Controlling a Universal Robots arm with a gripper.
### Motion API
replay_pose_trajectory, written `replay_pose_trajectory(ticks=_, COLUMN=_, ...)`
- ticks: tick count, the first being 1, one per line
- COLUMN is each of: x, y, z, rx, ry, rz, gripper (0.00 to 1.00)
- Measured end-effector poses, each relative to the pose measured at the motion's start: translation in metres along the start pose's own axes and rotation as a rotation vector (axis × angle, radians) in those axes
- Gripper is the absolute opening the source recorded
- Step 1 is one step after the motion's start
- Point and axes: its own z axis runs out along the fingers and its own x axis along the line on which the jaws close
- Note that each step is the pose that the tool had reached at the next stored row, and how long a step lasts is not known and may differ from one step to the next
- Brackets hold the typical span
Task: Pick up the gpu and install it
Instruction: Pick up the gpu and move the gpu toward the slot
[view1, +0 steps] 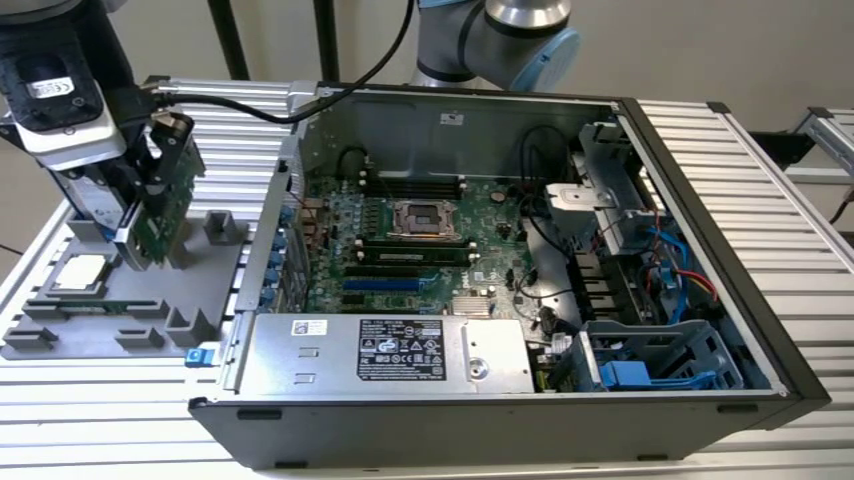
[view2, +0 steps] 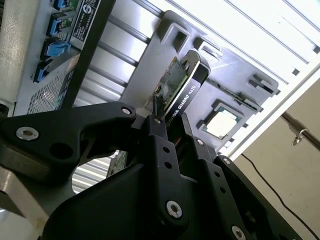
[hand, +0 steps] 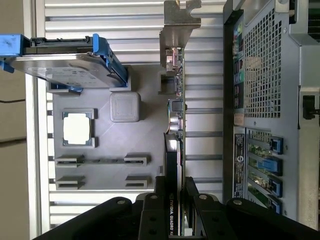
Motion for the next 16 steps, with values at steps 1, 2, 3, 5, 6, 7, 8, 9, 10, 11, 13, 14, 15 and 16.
replay_pose_trajectory(ticks=1, x=0.0000, y=0.0000, z=-0.0002, rx=0.0000, ry=0.0000, rz=0.000, gripper=0.00)
replay_pose_trajectory(ticks=2, x=0.0000, y=0.0000, z=-0.0003, rx=0.0000, ry=0.0000, rz=0.000, gripper=0.00)
replay_pose_trajectory(ticks=3, x=0.0000, y=0.0000, z=-0.0005, rx=0.0001, ry=0.0000, rz=0.000, gripper=0.00)
replay_pose_trajectory(ticks=5, x=0.0000, y=0.0000, z=-0.0008, rx=0.0000, ry=0.0000, rz=0.000, gripper=0.00)
replay_pose_trajectory(ticks=6, x=0.0000, y=0.0000, z=-0.0010, rx=0.0001, ry=0.0001, rz=0.000, gripper=0.00)
replay_pose_trajectory(ticks=7, x=0.0001, y=0.0001, z=-0.0011, rx=0.0000, ry=0.0000, rz=0.000, gripper=0.00)
replay_pose_trajectory(ticks=8, x=0.0001, y=0.0001, z=-0.0013, rx=0.0000, ry=0.0000, rz=0.001, gripper=0.00)
replay_pose_trajectory(ticks=9, x=0.0001, y=0.0001, z=-0.0015, rx=0.0000, ry=0.0000, rz=0.001, gripper=0.00)
replay_pose_trajectory(ticks=10, x=0.0001, y=0.0001, z=-0.0017, rx=0.0000, ry=0.0000, rz=0.001, gripper=0.00)
replay_pose_trajectory(ticks=11, x=0.0001, y=0.0001, z=-0.0018, rx=0.0000, ry=0.0000, rz=0.001, gripper=0.00)
replay_pose_trajectory(ticks=13, x=0.0001, y=0.0001, z=-0.0021, rx=0.0000, ry=0.0000, rz=0.001, gripper=0.00)
replay_pose_trajectory(ticks=14, x=0.0000, y=0.0001, z=-0.0023, rx=0.0000, ry=0.0000, rz=0.001, gripper=0.00)
replay_pose_trajectory(ticks=15, x=0.0001, y=0.0002, z=-0.0038, rx=0.0000, ry=0.0000, rz=0.001, gripper=0.00)
replay_pose_trajectory(ticks=16, x=0.0001, y=0.0002, z=-0.0051, rx=0.0000, ry=0.0000, rz=0.001, gripper=0.00)
